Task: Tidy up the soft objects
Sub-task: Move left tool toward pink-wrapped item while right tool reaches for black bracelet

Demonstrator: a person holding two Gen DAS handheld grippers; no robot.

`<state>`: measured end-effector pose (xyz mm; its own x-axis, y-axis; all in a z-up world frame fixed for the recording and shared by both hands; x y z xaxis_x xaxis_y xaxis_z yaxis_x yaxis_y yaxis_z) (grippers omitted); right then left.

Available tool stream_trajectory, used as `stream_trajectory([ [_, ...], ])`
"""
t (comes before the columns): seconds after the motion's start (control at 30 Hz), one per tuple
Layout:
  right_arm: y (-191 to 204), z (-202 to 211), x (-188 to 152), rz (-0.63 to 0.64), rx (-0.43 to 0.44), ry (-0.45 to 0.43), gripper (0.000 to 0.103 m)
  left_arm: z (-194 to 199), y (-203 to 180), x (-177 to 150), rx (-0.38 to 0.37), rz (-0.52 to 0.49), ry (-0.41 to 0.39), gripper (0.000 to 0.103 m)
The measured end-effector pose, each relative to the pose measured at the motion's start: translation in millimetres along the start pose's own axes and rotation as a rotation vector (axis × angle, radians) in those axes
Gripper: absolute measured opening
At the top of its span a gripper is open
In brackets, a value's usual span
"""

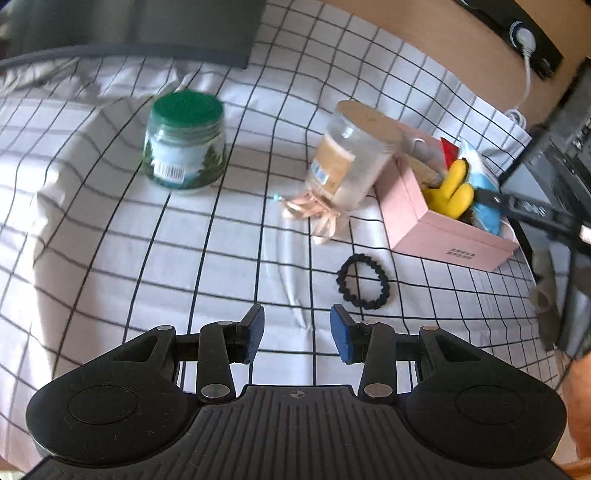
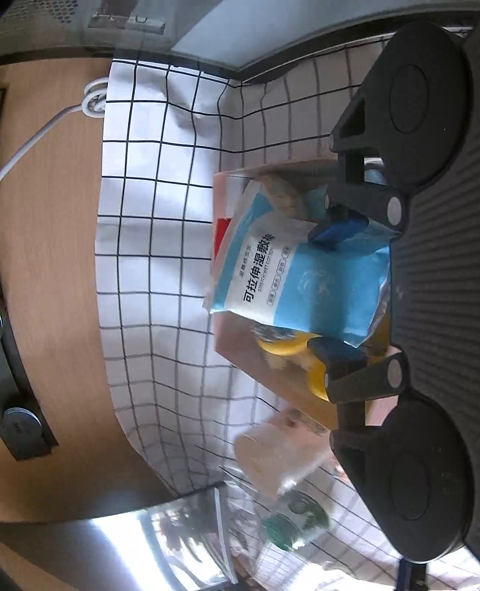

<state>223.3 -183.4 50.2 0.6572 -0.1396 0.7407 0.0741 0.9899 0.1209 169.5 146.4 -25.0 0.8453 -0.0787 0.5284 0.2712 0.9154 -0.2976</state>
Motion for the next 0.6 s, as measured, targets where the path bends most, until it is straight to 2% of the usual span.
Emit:
stream_trajectory([
  [0.23,11,41,8,0.034,-0.023,-0.093,0.055,-10,-20,5,-0.029,-0.050,-0.037,0.043],
  [0.33,24,51,2,0.041,0.005,-0.100,0.056,-18,-22,12,0.001,-0.066,-0.065,0.043],
  [0.4,34,54,-7,0.068,0.016,-0.087,0.056,-25,-24,16,0.010,-0.089,-0.067,0.043],
  [0.5,56,51,-35,0.154,0.049,-0.021,0.057,-36,-31,29,0.005,-0.150,-0.069,0.043],
  [0.6,70,44,-67,0.245,0.038,0.044,0.057,-50,-34,50,0.003,-0.151,-0.081,0.043],
])
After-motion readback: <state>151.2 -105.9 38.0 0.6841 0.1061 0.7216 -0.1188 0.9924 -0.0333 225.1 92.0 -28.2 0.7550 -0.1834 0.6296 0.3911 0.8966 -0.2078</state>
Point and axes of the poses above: each gripper's, at about its wrist camera, not at the fingertips, and z roughly against the way its jaws point, y to its left, x to its top, the point moved 10 cm from there along -z, roughly the way its jaws point, and after that the axes turned 1 degree about z, right-handed, at the moved point
